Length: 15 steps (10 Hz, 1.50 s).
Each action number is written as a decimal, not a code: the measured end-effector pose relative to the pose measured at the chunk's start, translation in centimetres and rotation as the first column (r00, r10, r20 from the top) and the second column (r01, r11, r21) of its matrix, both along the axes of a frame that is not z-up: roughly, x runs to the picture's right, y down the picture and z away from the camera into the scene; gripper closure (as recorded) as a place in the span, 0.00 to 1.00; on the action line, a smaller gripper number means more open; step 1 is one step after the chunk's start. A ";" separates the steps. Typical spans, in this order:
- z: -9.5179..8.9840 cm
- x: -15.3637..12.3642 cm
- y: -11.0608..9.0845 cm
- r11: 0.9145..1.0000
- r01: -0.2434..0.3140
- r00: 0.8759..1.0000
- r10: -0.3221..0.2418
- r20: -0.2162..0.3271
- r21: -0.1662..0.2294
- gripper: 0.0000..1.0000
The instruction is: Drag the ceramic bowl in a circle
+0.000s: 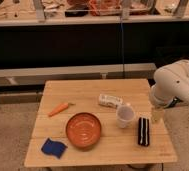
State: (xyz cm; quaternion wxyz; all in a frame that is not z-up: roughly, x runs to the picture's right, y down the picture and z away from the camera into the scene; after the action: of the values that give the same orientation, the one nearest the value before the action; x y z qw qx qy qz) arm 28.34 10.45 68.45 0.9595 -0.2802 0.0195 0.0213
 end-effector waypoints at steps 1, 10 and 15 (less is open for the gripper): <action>0.0 0.0 0.0 1.000 0.000 1.000 0.000 0.000 0.000 0.20; -0.1 -0.1 0.1 1.000 0.011 1.000 -0.011 0.000 0.001 0.20; -0.6 -5.3 0.4 0.989 0.147 0.988 -0.148 0.035 0.019 0.20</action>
State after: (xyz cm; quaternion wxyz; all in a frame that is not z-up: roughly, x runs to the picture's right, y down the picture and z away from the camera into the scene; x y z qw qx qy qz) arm 23.05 10.81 67.89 0.9609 -0.2706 0.0228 -0.0546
